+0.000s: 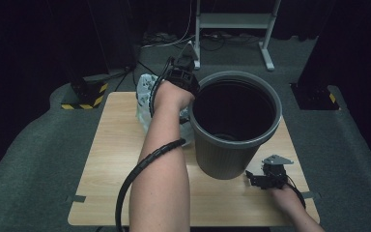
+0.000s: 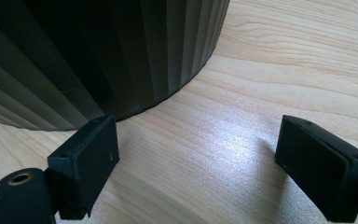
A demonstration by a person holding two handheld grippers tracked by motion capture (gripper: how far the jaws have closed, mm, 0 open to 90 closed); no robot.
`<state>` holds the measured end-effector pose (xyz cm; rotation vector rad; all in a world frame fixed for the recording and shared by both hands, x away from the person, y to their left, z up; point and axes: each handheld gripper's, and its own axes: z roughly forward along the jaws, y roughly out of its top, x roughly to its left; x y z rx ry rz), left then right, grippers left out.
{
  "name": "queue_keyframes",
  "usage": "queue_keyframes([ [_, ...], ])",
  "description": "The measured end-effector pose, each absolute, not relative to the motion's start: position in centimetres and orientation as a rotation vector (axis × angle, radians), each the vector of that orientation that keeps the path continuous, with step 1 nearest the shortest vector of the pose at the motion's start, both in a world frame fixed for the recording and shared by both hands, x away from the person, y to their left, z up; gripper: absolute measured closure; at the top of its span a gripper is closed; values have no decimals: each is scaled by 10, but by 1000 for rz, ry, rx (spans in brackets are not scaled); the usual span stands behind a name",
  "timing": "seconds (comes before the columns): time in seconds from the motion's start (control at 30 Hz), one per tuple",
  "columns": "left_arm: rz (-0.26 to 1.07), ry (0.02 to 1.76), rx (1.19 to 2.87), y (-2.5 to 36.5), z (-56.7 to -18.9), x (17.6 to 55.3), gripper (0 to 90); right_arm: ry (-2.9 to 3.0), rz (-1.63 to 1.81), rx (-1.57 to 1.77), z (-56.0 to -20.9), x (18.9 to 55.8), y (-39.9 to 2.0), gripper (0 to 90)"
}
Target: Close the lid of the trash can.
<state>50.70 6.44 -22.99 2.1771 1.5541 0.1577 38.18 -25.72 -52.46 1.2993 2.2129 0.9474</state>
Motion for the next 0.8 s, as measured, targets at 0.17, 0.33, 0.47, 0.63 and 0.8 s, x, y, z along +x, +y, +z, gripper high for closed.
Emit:
queue_keyframes([
  [0.17, 164, 1546, 2178, 65, -230, 507, 747, 2215, 948, 1297, -525, 382, -257, 128],
  [0.33, 167, 1537, 2167, 67, -229, 505, 737, 2216, 948, 1297, -525, 383, -257, 127],
  [0.47, 177, 1523, 2153, 68, -229, 503, 723, 2216, 951, 1298, -525, 383, -257, 130],
  [0.63, 207, 1511, 2147, 69, -227, 501, 569, 2216, 947, 1294, -525, 382, -257, 129],
  [0.8, 226, 1496, 2124, 72, -223, 499, 469, 2217, 948, 1295, -525, 382, -257, 128],
])
